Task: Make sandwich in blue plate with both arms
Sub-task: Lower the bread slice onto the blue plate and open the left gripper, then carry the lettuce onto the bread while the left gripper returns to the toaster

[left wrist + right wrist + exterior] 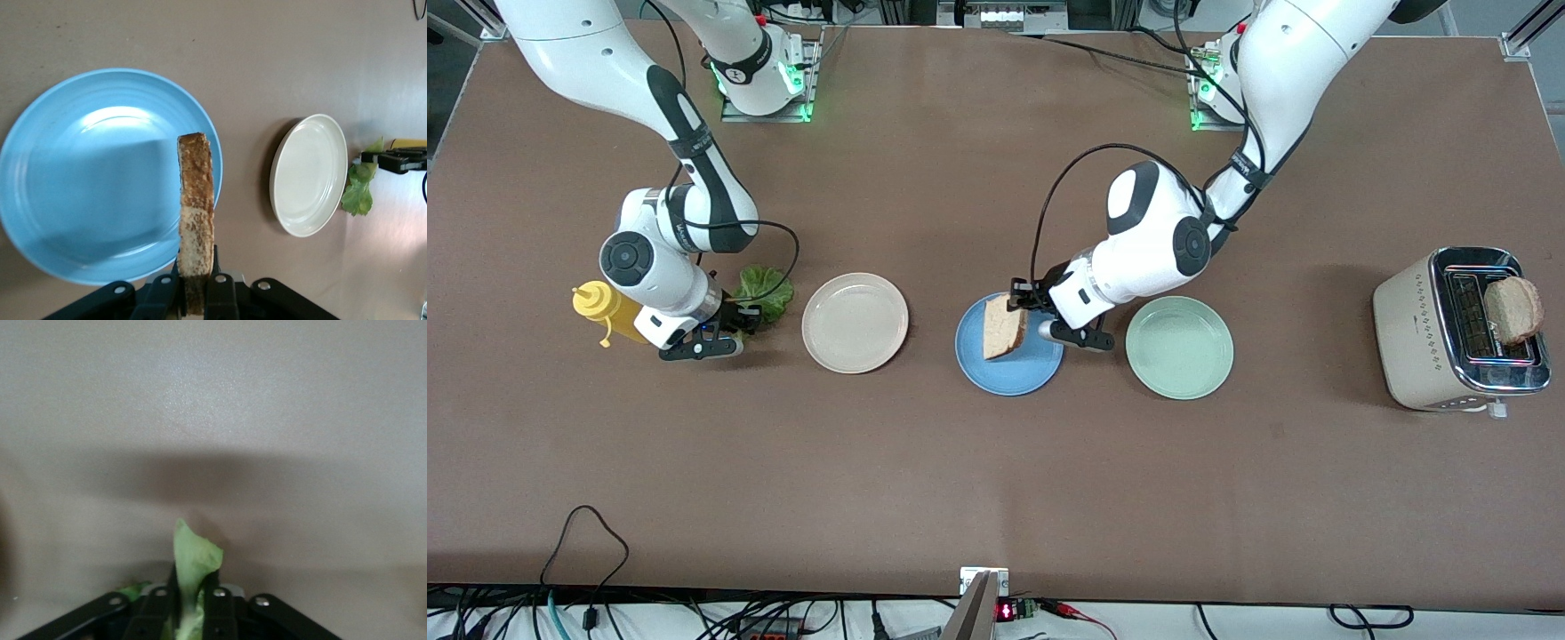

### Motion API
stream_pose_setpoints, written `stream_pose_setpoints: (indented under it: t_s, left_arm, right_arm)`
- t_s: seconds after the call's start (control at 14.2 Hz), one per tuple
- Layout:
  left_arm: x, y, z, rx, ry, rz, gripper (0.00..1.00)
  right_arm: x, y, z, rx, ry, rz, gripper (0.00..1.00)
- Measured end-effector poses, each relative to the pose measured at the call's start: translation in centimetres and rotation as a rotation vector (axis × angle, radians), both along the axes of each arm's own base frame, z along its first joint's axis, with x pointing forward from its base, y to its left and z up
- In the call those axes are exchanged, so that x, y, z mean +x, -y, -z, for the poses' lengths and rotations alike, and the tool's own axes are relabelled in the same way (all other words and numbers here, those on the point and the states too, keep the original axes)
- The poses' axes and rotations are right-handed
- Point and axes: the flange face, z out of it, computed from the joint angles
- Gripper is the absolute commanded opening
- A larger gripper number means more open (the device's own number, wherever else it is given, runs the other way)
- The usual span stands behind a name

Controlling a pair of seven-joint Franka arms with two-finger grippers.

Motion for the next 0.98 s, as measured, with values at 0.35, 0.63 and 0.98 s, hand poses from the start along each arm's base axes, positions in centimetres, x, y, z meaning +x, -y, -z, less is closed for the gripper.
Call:
stream_pose_setpoints:
  t_s: [0.35,0.63,0.98]
  left_arm:
    - [0.3,0.4,1.6,-0.007,-0.004,-0.017,0.69]
    - [1.8,0.0,1.9,-0.024,-0.001,-0.043,1.00]
    - [4.3,-4.8,2.8,-0.011,-0.014,-0.116,1.00]
  right_arm:
    - [0.2,0.0,-0.2,0.000,0.005,-0.001,0.00]
    - [0.8,-0.1,-0.7,0.001,0.013,-0.002,0.00]
    - [2.7,-0.4,-3.0,-0.002,-0.032,0.010,0.00]
